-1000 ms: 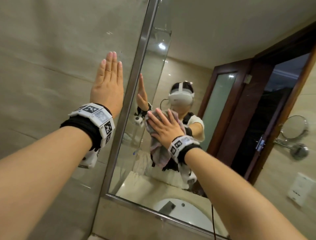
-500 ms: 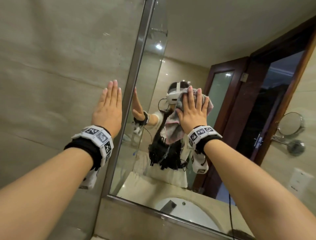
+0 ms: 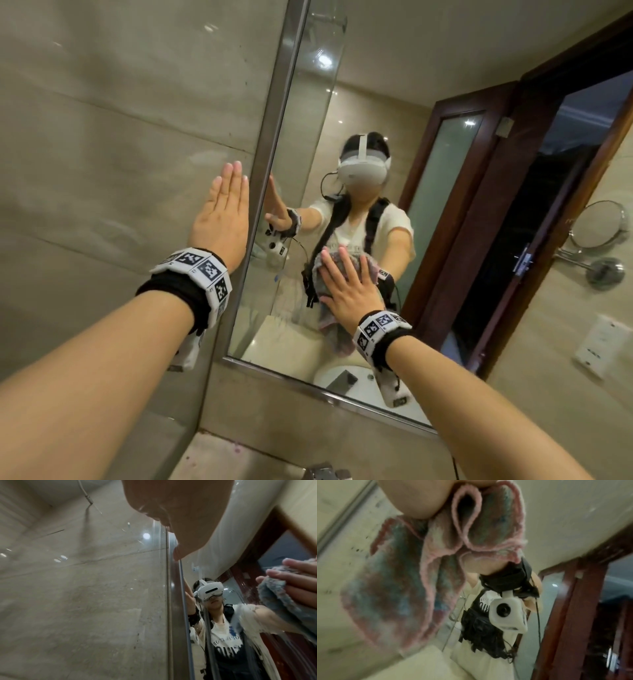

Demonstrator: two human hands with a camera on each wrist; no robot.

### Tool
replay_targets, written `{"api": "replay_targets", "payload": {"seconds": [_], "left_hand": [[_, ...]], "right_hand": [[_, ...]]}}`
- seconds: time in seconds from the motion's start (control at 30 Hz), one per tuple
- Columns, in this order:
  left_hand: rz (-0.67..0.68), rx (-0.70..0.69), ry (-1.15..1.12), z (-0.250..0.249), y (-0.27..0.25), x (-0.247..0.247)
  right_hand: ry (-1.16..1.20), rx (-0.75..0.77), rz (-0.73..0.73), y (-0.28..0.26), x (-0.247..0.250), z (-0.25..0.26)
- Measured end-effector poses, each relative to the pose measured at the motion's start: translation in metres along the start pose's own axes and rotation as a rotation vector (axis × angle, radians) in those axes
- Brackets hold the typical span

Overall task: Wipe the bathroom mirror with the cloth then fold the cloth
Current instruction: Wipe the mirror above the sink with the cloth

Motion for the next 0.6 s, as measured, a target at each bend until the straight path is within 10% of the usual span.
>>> {"api": "replay_targets", "payload": {"seconds": [0.13, 0.43, 0.6], "left_hand": [[-0.035, -0.012, -0.003, 0.001, 0.001, -0.001], [-0.085, 0.001, 0.008, 0.000, 0.001, -0.002], [-0.111, 0.002, 0.024, 0.000, 0.000, -0.002]], "right_hand": [[-0.079, 0.049, -0.018, 0.013, 0.020, -0.028], [0.038, -0.339, -0.264, 0.090, 0.125, -0.096], [0.005, -0.191, -0.269, 0.101, 0.113, -0.069]]}}
Point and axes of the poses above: each hand's wrist, its own y-axis towards the middle knuckle, its own x-axis out of the back of the hand, z = x × y, the point moved 3 cm from there along y, towards the middle knuckle, and after that the axes turned 9 degrees about x, right-handed, at the moved point
